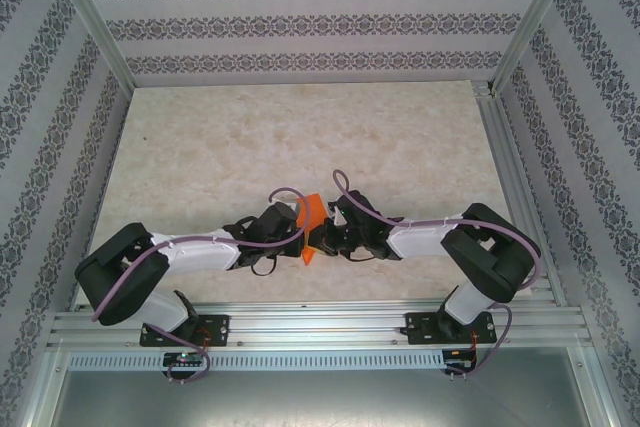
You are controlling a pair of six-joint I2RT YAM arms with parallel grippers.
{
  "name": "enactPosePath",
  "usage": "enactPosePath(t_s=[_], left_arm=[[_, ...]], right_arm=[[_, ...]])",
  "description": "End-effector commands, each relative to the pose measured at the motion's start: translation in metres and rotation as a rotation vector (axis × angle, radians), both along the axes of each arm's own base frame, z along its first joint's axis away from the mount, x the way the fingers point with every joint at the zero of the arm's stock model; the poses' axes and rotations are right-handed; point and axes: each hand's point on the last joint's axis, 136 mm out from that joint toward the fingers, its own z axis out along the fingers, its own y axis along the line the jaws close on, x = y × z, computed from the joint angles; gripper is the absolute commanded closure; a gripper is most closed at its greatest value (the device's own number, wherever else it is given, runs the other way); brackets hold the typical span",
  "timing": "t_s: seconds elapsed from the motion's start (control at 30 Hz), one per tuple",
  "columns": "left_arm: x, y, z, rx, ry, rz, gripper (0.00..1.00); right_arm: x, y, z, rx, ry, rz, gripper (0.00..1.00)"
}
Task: Fold a paper plane with a square sheet of paper (pick it up from the middle)
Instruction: Third fold the triangle at the center of the table.
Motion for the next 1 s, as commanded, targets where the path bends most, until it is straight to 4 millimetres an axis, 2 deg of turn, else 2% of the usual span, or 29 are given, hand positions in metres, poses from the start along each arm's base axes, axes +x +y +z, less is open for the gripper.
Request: enactPosePath(t_s=[0.0, 0.53, 0.63, 0.83, 0.97], left_arm=[[0.002, 0.003, -0.004, -0.007, 0.003, 0.023, 1.0], [0.006, -0.005, -0.008, 0.018, -0.008, -0.031, 1.0], [0.007, -0.006, -0.004, 0.01, -0.017, -0.035, 1.0], [0.011, -0.011, 0.017, -0.027, -0.055, -0.048, 0.98], [0.013, -0.013, 0.014, -0.02, -0.049, -0.066, 0.97]], right_arm=[[-0.004, 0.002, -0.007, -0.011, 0.006, 0.005, 0.89], [-0.01, 0.002, -0.015, -0.033, 0.021, 0.011, 0.89], [-0.012, 0.001, -0.017, -0.037, 0.025, 0.011, 0.89], [-0.011, -0.001, -0.018, -0.038, 0.023, 0.001, 0.89], [-0.011, 0.0, -0.016, -0.028, 0.021, -0.002, 0.89]])
